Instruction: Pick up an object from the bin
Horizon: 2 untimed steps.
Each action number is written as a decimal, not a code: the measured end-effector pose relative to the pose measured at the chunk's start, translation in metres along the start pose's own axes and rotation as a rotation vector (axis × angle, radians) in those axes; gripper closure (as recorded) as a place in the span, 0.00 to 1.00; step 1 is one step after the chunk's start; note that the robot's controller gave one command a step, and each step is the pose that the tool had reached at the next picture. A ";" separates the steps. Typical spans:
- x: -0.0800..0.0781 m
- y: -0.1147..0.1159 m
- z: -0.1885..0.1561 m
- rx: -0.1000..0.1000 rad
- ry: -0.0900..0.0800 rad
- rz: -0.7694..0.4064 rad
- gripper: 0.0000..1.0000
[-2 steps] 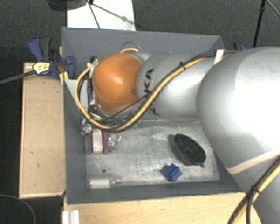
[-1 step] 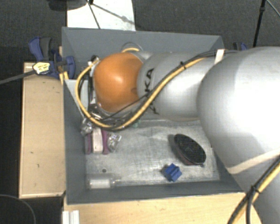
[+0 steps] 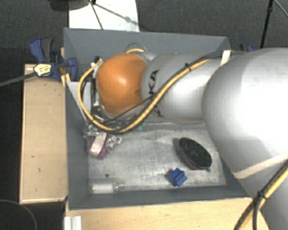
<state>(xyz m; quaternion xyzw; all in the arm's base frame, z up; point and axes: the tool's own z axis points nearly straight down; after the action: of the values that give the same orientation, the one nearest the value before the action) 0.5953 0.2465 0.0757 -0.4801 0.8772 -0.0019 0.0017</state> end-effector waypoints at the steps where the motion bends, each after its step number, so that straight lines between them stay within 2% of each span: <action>1: -0.001 -0.001 -0.014 -0.003 -0.006 0.011 1.00; 2: -0.002 -0.002 -0.079 0.000 -0.007 0.021 1.00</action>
Offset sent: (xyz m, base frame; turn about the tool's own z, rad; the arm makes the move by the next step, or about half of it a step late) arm -0.0002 -0.0002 0.0130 0.0000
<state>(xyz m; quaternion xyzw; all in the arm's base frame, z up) 0.5979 0.2476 0.1547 -0.4710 0.8821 0.0000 0.0048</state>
